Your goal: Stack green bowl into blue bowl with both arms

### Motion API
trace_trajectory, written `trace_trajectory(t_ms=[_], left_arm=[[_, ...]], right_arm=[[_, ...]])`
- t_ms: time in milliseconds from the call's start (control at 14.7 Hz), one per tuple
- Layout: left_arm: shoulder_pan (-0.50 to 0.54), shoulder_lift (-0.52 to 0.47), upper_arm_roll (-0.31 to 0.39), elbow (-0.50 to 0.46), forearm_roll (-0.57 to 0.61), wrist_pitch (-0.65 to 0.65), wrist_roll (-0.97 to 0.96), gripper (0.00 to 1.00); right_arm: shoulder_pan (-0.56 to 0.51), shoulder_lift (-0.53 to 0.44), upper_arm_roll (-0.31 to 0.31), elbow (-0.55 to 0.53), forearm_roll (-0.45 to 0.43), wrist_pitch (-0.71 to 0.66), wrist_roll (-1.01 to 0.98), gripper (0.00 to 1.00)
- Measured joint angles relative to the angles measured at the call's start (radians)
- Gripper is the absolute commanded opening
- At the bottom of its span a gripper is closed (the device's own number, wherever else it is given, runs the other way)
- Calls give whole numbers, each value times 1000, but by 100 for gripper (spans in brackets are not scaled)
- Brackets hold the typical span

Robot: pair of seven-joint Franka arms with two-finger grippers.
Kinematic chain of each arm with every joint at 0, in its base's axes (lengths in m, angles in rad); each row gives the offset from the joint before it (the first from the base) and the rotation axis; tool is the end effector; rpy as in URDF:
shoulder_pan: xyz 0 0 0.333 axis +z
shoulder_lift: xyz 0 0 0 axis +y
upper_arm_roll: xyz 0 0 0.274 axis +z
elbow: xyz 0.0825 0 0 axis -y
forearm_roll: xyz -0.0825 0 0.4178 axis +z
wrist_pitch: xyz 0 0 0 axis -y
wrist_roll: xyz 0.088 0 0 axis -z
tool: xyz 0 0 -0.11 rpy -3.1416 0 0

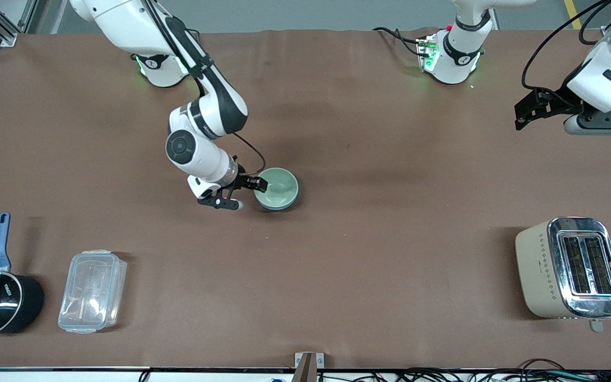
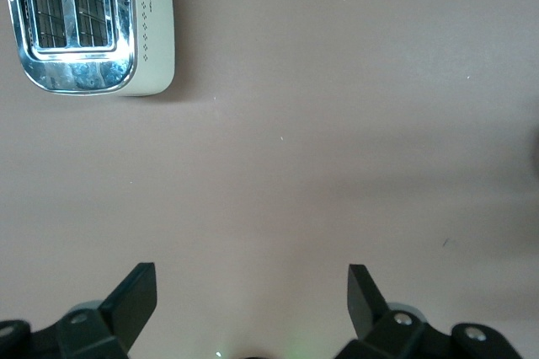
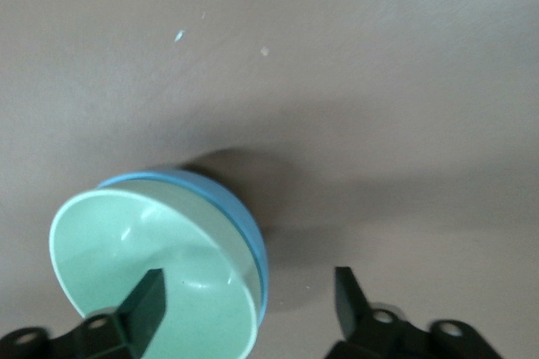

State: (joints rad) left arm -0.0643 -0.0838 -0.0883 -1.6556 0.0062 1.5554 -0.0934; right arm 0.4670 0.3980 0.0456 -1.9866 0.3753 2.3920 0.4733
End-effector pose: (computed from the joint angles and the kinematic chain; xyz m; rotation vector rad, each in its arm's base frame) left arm 0.5567 -0.0866 0.5834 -3.1246 0.0919 0.0233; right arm 0.5371 0.3069 0.1980 -2.8717 0.3461 0.1810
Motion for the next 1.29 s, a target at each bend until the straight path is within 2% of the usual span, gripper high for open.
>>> trace_trajectory(t_ms=[136, 340, 476, 952, 1088, 1293], left_arm=[[0, 0, 0, 2, 0, 0, 0, 100], [0, 1, 0, 2, 0, 0, 0, 100], [1, 3, 0, 2, 0, 0, 0, 100], [3, 4, 1, 5, 0, 0, 0, 100], [4, 4, 1, 15, 0, 2, -1, 100], [6, 4, 2, 36, 0, 2, -2, 100]], right_arm=[[-59, -56, -7, 10, -35, -55, -13, 100], [-163, -176, -11, 13, -205, -169, -13, 100], [-222, -260, -13, 13, -257, -243, -23, 100], [-415, -542, -16, 21, -272, -527, -233, 100], [-435, -579, -16, 82, -277, -635, -239, 100], [-460, -586, -16, 236, -282, -772, -248, 100]])
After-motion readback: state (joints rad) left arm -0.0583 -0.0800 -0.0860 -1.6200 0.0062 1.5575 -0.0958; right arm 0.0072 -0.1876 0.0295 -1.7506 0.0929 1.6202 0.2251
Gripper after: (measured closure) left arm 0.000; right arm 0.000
